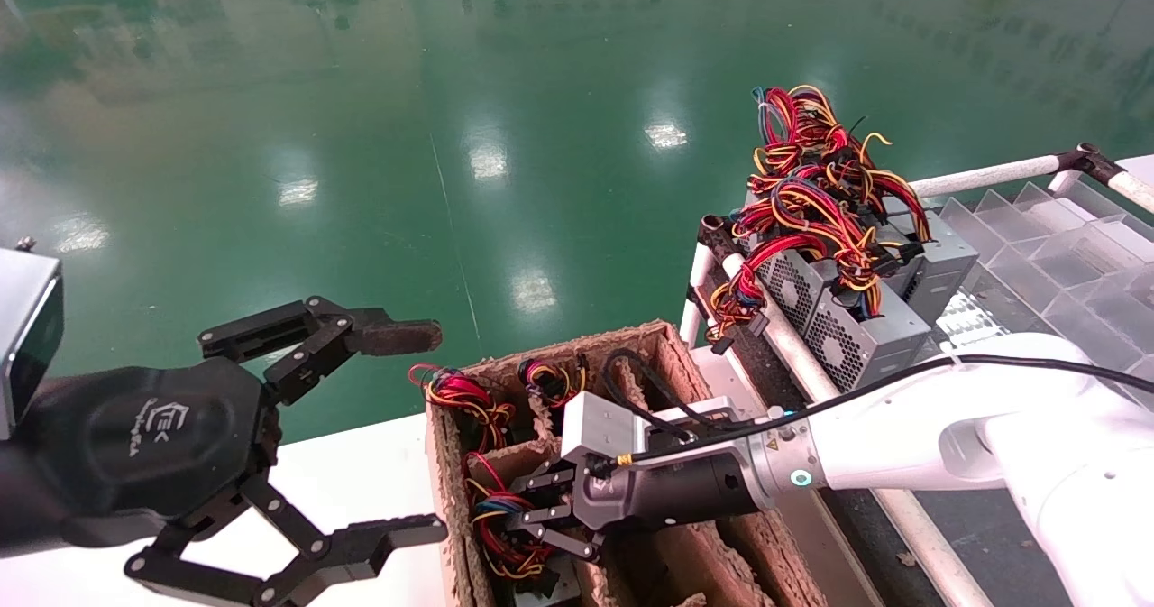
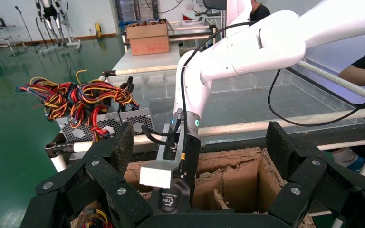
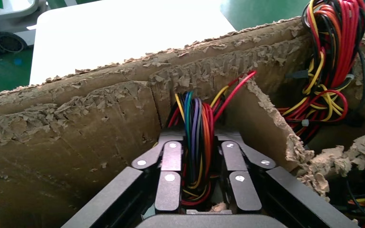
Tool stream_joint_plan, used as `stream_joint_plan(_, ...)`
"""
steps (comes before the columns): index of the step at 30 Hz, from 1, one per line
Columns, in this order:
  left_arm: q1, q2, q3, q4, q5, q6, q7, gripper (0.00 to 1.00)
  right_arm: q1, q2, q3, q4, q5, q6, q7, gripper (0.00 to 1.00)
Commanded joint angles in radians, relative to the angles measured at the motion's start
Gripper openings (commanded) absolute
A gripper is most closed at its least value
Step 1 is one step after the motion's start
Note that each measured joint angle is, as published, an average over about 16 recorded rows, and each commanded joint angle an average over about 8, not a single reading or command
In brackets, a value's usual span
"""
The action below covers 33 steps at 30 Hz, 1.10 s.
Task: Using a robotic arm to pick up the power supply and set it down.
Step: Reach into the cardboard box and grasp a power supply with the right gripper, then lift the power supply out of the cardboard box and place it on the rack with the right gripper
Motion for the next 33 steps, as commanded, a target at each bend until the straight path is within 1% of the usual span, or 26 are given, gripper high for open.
stream_joint_plan(1, 0.000, 0.000, 0.000, 0.000, 0.000, 0.000, 0.000, 1.00, 0.001, 0.001, -0.001, -0.003, 0.004, -0.001, -0.002, 0.00)
stream_joint_plan(10, 0.000, 0.000, 0.000, 0.000, 0.000, 0.000, 0.000, 1.00, 0.001, 0.024, 0.026, -0.031, 0.055, -0.045, -0.026, 0.00)
stream_joint_plan(15, 0.000, 0.000, 0.000, 0.000, 0.000, 0.000, 0.000, 1.00, 0.008, 0.056, 0.054, -0.037, 0.102, -0.083, -0.037, 0.00)
stream_joint_plan(18, 0.000, 0.000, 0.000, 0.000, 0.000, 0.000, 0.000, 1.00, 0.011, 0.083, 0.073, -0.019, 0.142, -0.101, -0.032, 0.00)
stream_joint_plan(21, 0.000, 0.000, 0.000, 0.000, 0.000, 0.000, 0.000, 1.00, 0.009, 0.117, 0.090, 0.024, 0.189, -0.110, -0.013, 0.00)
stream_joint_plan(25, 0.000, 0.000, 0.000, 0.000, 0.000, 0.000, 0.000, 1.00, 0.001, 0.171, 0.103, 0.113, 0.260, -0.113, 0.029, 0.00)
stream_joint_plan(33, 0.000, 0.000, 0.000, 0.000, 0.000, 0.000, 0.000, 1.00, -0.015, 0.310, 0.127, 0.309, 0.434, -0.106, 0.123, 0.00)
